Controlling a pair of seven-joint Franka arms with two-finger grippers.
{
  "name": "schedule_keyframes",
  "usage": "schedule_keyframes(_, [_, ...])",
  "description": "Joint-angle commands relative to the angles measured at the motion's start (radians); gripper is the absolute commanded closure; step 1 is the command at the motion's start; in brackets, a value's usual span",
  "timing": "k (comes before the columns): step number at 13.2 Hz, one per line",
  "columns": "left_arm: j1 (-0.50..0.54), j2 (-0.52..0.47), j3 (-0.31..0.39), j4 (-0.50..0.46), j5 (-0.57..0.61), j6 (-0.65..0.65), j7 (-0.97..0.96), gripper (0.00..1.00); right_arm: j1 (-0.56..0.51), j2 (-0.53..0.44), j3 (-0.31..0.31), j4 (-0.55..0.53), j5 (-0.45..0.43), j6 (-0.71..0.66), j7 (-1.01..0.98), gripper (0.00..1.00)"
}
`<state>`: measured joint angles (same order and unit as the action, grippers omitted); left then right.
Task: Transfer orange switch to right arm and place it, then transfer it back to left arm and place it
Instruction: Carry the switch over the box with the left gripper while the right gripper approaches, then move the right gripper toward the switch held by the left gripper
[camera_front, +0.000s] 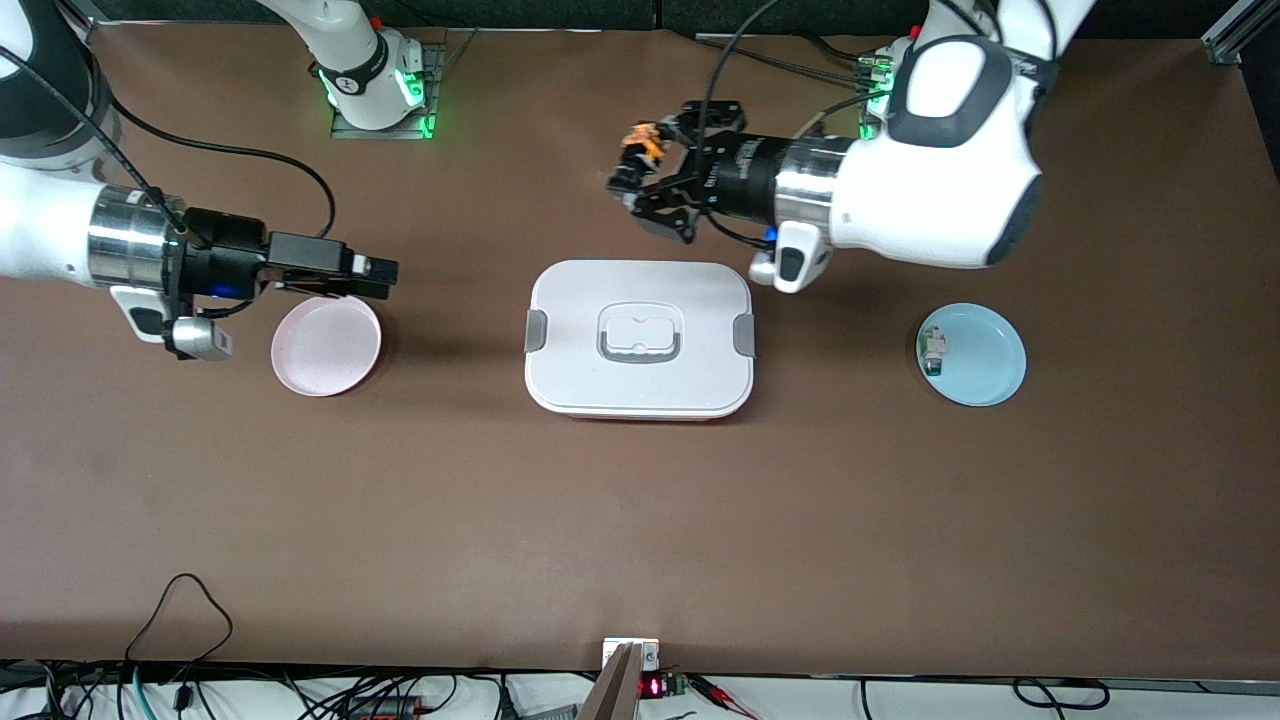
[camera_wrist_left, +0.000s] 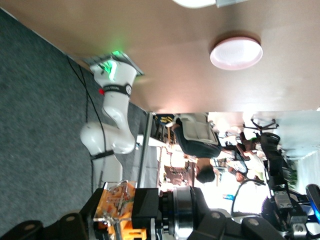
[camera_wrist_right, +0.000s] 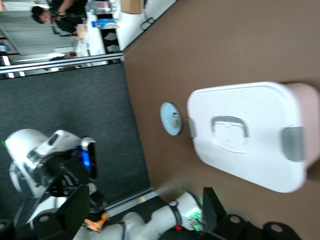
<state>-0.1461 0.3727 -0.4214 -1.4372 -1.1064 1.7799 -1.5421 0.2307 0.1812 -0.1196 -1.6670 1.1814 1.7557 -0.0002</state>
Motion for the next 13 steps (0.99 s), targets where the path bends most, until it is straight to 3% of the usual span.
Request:
schedule_keyframes(1, [0.010, 0.066, 0.006, 0.080, -0.050, -0.008, -0.015, 0.86, 0.022, 0.000, 0.000, -0.007, 0.134, 0.022, -0.035, 0.00])
schedule_keyframes(3, [0.010, 0.083, 0.006, 0.101, -0.066, -0.007, -0.015, 0.86, 0.027, 0.006, 0.000, -0.052, 0.237, 0.022, -0.206, 0.00])
schedule_keyframes(5, [0.020, 0.081, 0.007, 0.103, -0.067, -0.008, -0.018, 0.86, 0.027, 0.004, 0.001, -0.095, 0.271, 0.019, -0.300, 0.00])
schedule_keyframes(7, [0.022, 0.084, 0.009, 0.115, -0.067, -0.008, -0.023, 0.86, 0.035, 0.003, 0.017, -0.106, 0.289, 0.019, -0.305, 0.00])
schedule_keyframes(12, [0.026, 0.084, 0.010, 0.115, -0.081, -0.011, -0.024, 0.86, 0.082, -0.002, 0.035, -0.140, 0.458, 0.021, -0.343, 0.00])
schedule_keyframes(13, [0.031, 0.084, 0.010, 0.115, -0.081, -0.011, -0.023, 0.86, 0.097, -0.003, 0.035, -0.163, 0.524, 0.019, -0.350, 0.00])
